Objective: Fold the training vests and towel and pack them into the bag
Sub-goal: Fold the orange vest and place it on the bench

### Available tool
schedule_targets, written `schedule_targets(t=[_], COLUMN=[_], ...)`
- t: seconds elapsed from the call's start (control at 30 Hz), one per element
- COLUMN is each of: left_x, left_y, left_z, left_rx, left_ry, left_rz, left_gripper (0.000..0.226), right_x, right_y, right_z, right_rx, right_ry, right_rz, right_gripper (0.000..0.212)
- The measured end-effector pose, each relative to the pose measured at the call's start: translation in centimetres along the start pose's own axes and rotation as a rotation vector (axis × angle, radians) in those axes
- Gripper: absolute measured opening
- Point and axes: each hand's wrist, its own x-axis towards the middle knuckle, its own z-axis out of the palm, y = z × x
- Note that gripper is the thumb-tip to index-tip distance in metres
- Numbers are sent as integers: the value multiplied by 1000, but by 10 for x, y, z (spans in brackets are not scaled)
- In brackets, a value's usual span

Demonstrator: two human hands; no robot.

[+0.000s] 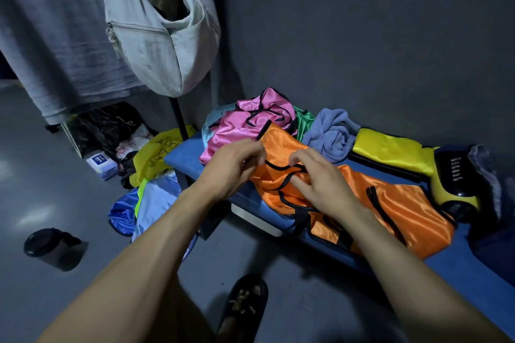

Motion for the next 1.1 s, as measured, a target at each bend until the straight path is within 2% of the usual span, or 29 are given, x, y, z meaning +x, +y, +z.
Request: schedule_targets(t=[0.1, 0.2, 0.4, 0.53, 0.77, 0.87, 0.97, 1.1], left_x=[-2, -5, -2, 6, 12, 11, 11, 7], left_y=[-2, 4, 27, 30, 24, 24, 21, 10], left_z=[1, 6, 27, 40, 39, 35, 28, 18], left_rx=[86, 208, 429, 558, 673, 651, 561, 296], left_ry=[-62, -103, -51, -16, 39, 60, 52, 43], left_rz=[-2, -28, -178, -273, -202, -142, -55, 103], left_gripper=[19, 11, 60, 69, 55, 50, 45, 18], right_x=[5, 10, 17, 18, 14, 13, 10, 8], right_y=[-8, -12, -15, -22, -16, -14, -11, 0], right_z=[0, 0, -2, -6, -10, -11, -11, -12], right_rx=[137, 245, 425, 475, 544, 552, 535, 442], right_ry=[67, 93, 142, 169, 216, 257, 282, 282], right_rz=[29, 169, 367, 398, 471, 487, 480, 445], right_gripper=[17, 20, 19, 19, 23, 22, 20, 18])
